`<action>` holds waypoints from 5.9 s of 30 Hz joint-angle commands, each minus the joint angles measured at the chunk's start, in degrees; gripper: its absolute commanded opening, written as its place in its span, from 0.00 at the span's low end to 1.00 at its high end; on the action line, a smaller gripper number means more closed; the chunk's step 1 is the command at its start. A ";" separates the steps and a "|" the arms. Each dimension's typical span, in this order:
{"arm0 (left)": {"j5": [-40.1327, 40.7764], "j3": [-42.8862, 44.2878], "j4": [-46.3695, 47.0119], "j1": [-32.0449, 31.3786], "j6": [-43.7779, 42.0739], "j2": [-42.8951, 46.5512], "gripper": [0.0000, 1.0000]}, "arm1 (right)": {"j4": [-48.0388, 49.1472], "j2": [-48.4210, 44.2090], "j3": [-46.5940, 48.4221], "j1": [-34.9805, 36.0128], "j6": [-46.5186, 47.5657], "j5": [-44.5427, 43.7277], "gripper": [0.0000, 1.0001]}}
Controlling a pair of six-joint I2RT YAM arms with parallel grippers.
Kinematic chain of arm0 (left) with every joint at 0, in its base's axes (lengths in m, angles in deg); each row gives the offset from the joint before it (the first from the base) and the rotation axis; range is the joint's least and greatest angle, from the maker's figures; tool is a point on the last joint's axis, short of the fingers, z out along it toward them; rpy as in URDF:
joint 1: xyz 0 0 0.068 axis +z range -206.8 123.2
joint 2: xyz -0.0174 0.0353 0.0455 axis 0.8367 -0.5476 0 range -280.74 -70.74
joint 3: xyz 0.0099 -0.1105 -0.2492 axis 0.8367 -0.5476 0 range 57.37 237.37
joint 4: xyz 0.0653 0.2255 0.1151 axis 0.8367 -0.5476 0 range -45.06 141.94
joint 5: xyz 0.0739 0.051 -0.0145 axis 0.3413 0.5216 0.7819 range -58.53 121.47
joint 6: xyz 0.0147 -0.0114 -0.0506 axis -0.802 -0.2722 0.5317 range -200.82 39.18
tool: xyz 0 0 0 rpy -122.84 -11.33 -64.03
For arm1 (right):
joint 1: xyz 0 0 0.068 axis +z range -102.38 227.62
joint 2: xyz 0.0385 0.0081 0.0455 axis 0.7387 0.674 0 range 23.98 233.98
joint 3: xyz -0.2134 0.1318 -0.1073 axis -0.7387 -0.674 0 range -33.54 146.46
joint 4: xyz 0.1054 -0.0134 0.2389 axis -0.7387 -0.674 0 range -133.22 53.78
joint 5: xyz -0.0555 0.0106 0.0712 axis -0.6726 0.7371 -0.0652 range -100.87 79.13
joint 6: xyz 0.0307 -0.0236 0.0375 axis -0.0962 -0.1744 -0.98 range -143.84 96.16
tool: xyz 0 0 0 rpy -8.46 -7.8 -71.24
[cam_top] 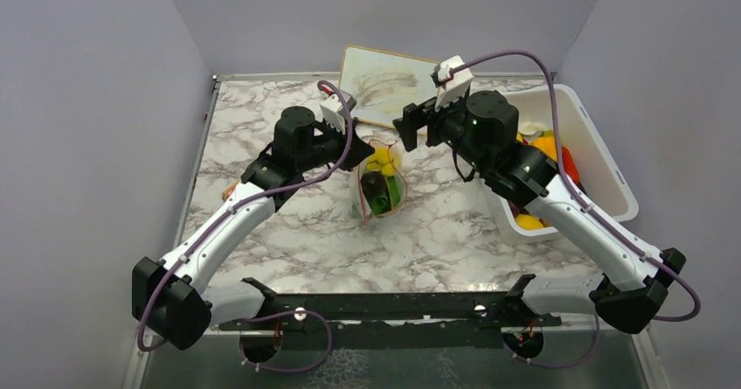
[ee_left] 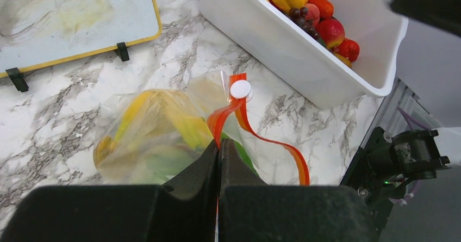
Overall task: Place the food in the zip-top bag and seal the zipper
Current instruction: Place the fake fruit in the zipper food storage bag, then pick up the fake fruit from the bin, then place the fake fruit in the zipper food storage bag.
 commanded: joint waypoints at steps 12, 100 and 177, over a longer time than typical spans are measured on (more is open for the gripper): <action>-0.09 -4.28 2.36 0.14 -6.45 5.71 0.00 | 3.25 9.71 -3.68 -32.22 -10.60 7.08 0.46; 1.77 -9.43 3.87 0.21 -10.22 7.84 0.00 | 23.22 3.00 -25.23 -49.53 -36.07 7.01 0.24; -9.35 -1.27 -3.48 0.58 -0.86 6.20 0.00 | 104.93 25.15 -28.43 -1.90 -17.09 89.45 0.27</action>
